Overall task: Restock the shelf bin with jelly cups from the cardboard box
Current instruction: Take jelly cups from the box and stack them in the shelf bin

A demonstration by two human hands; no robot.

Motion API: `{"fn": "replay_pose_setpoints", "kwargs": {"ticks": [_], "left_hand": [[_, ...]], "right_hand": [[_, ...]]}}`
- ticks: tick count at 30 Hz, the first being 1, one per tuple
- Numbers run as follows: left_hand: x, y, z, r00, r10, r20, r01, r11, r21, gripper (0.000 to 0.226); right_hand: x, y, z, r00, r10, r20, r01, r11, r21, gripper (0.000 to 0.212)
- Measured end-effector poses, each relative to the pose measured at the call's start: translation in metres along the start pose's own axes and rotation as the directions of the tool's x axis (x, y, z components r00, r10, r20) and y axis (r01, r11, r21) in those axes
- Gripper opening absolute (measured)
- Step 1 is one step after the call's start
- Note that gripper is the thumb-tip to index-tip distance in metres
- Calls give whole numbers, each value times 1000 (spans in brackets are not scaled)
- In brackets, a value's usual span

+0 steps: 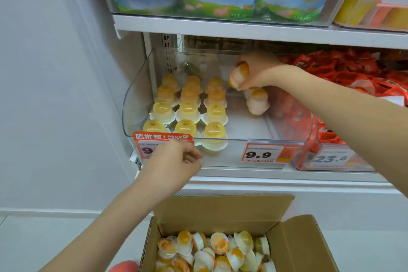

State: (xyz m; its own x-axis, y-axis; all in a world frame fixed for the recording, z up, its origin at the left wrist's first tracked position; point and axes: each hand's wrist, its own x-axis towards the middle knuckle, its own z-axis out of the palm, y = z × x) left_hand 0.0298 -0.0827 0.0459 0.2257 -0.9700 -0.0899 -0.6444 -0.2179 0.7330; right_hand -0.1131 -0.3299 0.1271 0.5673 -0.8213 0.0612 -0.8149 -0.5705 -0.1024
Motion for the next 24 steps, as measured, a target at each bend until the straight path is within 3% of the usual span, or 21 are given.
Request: {"fn": "replay_pose_setpoints", "kwargs": {"ticks": [3, 12, 17, 24], "left_hand": [[4, -5, 2, 1000, 16, 15, -17, 999, 45, 20], [15, -3, 8, 1000, 17, 19, -18, 998, 63, 23], [14, -4, 13, 987, 52, 151, -77, 983, 168, 51], [14, -5, 13, 987, 65, 150, -91, 981, 173, 52]], "right_hand": [[26, 7, 11, 996, -20, 89, 22, 1000, -20, 52], [57, 9, 30, 974, -7, 226, 31, 994, -101, 58], [57, 12, 44, 973, -22, 229, 37, 997, -65, 47], [53, 16, 42, 979, -13, 202, 46, 986, -162, 44]]}}
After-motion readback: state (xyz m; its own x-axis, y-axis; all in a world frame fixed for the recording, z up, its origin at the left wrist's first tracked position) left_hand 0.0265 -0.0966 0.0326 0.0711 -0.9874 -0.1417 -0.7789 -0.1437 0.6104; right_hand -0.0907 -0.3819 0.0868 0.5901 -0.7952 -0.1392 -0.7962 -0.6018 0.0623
